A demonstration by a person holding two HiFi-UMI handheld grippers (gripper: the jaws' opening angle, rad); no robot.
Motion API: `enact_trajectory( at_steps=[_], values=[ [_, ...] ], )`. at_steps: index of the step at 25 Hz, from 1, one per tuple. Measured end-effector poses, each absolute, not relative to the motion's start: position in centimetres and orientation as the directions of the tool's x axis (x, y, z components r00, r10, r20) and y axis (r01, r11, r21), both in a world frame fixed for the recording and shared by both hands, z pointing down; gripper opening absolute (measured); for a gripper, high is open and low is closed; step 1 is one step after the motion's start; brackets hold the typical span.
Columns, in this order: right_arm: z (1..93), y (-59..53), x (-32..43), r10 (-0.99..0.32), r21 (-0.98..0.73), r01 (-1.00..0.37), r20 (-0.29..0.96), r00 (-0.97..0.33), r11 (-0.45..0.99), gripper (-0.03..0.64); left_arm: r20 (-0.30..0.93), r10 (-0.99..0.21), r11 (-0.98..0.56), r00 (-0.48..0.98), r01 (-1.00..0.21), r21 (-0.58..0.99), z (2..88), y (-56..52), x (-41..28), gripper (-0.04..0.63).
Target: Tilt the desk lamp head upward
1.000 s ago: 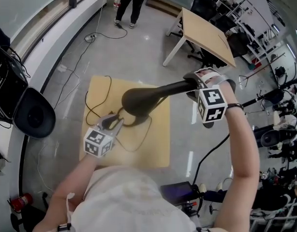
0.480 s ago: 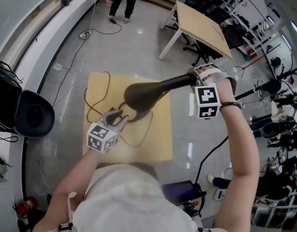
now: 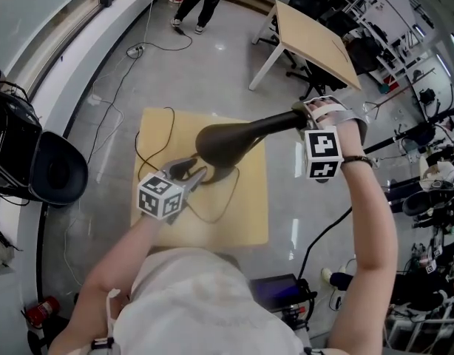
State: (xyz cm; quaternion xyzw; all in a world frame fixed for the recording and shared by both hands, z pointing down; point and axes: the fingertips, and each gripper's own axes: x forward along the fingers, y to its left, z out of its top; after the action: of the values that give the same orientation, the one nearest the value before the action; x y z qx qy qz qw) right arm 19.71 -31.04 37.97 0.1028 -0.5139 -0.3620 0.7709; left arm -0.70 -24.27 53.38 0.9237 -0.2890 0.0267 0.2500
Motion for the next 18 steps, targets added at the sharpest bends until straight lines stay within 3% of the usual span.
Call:
enact_trajectory(
  at_steps=[9, 18],
  values=[
    [38.1, -31.1, 19.5, -0.702, 0.583, 0.458, 0.698, 0.140, 0.671, 0.239, 0.222, -0.494, -0.653, 0.841, -0.528, 0.543, 54.4, -24.9, 0.3, 0.212],
    [38.3, -31.2, 19.3, -0.725, 0.621, 0.460, 0.684, 0.077, 0.635, 0.242, 0.212, -0.508, -0.609, 0.835, -0.522, 0.597, 53.9, -25.1, 1.0, 0.232]
  ],
)
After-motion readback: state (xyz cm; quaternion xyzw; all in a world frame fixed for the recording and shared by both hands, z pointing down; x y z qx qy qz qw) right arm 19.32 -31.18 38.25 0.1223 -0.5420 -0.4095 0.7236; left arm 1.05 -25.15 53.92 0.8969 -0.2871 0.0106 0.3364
